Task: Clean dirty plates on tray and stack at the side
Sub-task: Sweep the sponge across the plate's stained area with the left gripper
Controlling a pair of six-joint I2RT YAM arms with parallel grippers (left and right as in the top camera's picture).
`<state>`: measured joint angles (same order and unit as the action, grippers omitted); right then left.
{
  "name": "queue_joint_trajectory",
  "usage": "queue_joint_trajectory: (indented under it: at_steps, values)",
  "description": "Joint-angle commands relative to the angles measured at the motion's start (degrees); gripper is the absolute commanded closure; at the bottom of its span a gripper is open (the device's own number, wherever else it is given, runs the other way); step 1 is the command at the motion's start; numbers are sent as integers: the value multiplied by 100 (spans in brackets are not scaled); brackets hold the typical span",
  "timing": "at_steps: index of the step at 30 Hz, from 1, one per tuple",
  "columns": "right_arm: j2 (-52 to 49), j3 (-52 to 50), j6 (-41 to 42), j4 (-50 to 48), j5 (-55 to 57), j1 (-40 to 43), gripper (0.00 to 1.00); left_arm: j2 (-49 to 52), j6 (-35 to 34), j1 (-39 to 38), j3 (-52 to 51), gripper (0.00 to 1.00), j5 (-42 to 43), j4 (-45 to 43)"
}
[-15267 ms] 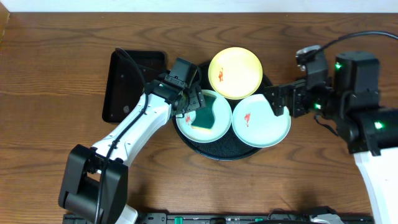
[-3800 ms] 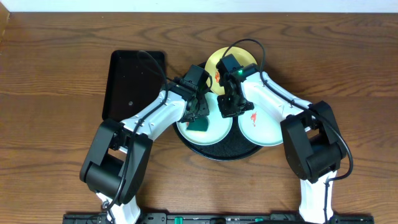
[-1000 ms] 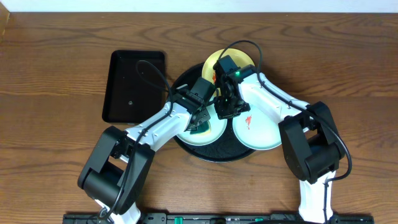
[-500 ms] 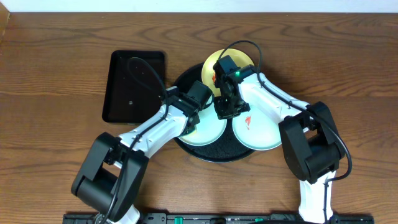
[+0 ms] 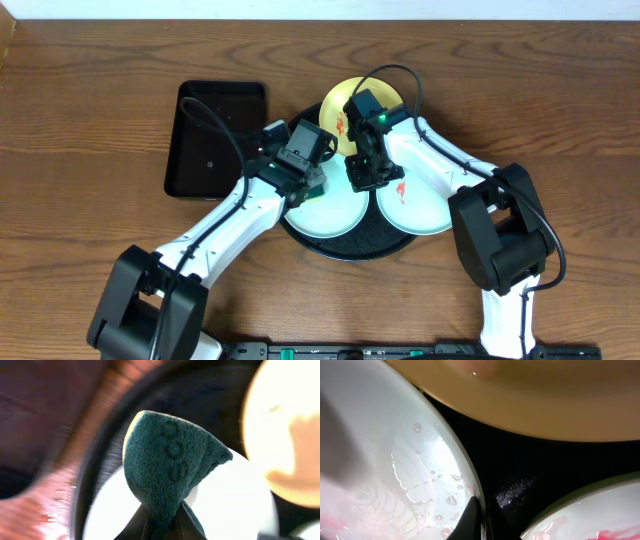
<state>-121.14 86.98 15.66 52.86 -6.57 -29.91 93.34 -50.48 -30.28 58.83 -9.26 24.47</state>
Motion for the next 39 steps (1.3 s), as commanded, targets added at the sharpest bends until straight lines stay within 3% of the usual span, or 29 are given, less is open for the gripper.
queue_joint_trajectory:
  at_steps: [1, 13, 21, 39]
  values:
    - [-72, -48, -111, 66, 352, 20, 99, 87, 227, -33, -24, 93, 520, -109]
    - [-72, -48, -109, 52, 350, 20, 99, 1215, 216, -28, -28, 92, 470, -323]
    - [-72, -48, -109, 55, 352, 20, 99, 1665, 219, -28, -39, 92, -343, -85]
    - [-72, -48, -111, 70, 354, 20, 99, 918, 221, -28, -31, 93, -1749, 975]
